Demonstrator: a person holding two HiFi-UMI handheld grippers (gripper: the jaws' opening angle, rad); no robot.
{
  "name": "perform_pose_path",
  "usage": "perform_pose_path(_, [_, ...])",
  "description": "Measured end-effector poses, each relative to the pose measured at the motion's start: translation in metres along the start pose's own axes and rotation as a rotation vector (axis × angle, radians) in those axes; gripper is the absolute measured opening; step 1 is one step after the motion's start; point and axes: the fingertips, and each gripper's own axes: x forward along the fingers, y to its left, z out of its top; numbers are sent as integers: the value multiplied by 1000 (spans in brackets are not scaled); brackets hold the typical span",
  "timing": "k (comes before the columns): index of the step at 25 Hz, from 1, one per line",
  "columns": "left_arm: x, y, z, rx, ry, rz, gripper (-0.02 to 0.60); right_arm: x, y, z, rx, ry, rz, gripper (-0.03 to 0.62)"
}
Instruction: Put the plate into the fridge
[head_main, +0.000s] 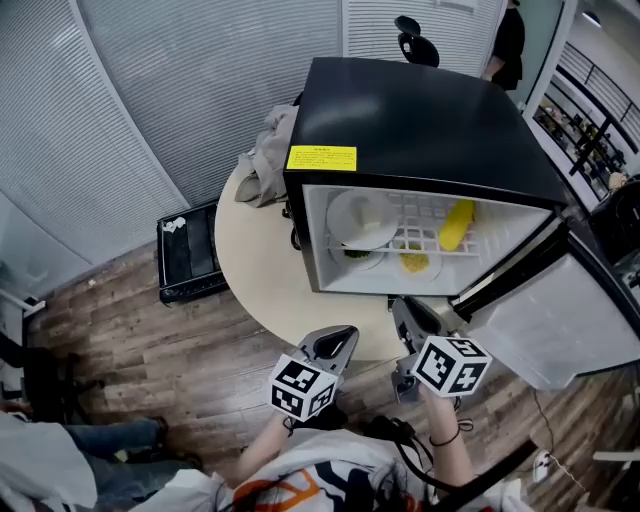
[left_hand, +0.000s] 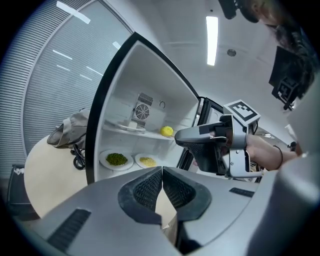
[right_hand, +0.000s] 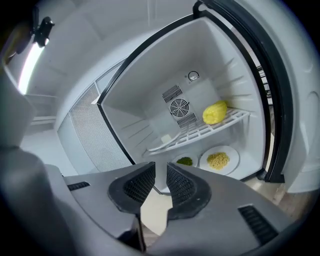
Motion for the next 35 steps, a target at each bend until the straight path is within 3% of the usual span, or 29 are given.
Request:
perform_pose_path(13, [13, -77, -14, -40, -39, 149, 14, -78, -33, -36, -6, 80, 101, 38])
perform_pose_path(23, [4, -141, -56, -125, -72, 276, 14, -135, -54, -78, -10, 198, 211, 34])
perform_pose_path(30, [-25, -155, -68, -133, -90, 380, 14, -156, -49, -95, 29, 223, 277, 32])
perform_pose_path(35, [-42, -160, -73, -138, -90, 409, 14, -164, -46, -111, 45, 247, 283, 32])
